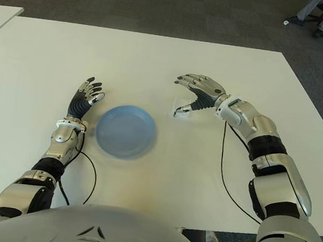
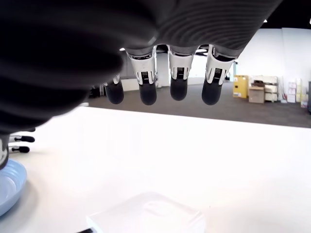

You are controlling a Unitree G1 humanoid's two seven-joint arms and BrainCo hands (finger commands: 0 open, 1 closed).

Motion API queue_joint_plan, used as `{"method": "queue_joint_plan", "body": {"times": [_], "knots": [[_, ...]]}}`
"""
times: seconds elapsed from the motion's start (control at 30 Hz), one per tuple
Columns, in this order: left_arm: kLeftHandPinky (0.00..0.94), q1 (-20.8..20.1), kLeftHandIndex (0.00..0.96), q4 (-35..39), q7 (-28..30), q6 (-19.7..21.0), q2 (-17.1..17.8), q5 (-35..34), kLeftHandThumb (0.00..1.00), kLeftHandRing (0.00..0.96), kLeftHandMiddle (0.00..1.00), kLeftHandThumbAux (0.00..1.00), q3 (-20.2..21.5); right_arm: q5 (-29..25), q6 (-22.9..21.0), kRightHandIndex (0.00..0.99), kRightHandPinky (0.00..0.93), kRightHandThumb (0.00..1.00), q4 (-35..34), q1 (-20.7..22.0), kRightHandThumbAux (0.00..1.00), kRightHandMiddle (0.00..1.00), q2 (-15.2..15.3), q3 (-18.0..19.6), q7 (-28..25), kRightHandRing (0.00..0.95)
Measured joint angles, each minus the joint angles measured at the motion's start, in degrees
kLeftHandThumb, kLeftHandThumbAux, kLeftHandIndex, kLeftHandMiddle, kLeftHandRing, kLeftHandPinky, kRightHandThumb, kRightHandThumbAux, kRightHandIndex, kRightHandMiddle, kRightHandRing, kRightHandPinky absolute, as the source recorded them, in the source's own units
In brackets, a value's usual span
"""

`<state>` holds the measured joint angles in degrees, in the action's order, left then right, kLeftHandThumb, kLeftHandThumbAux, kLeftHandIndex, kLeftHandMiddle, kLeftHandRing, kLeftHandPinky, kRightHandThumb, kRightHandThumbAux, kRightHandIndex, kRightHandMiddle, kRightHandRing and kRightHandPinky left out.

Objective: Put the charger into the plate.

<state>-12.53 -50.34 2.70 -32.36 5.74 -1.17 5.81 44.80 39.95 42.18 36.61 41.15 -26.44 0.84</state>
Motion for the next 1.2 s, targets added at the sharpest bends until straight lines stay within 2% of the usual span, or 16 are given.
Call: {"method": "queue_joint_plan", "body": {"times": [0.3,0.5,0.93,1.2], "knots": [[0.162,0.0,0.091,-0.3,0.9,-0.5,0.2,0.0,0.0,0.19,0.201,0.555,0.1,-0.1,-0.1,0.0,0.0,0.275,4.9,-0.5,0.18,0.0,-0.3,-0.3,-0.3,0.0],[0.164,0.0,0.088,-0.3,1.1,-0.6,0.3,0.0,0.0,0.186,0.195,0.563,0.1,-0.1,-0.1,0.0,0.0,0.304,6.1,-0.5,0.147,0.0,-0.5,-0.7,-0.3,0.0],[0.17,0.0,0.085,-0.5,1.2,-0.8,0.4,0.0,0.0,0.19,0.198,0.57,0.1,0.0,-0.3,0.0,0.0,0.328,9.5,-0.1,0.146,0.0,-1.1,-1.7,0.6,0.0],[0.178,0.0,0.084,-0.5,1.2,-0.9,0.5,0.0,0.0,0.198,0.203,0.584,0.0,0.1,-1.4,0.0,0.0,0.338,13.0,0.0,0.157,0.0,-2.8,-1.8,4.3,0.0]]}}
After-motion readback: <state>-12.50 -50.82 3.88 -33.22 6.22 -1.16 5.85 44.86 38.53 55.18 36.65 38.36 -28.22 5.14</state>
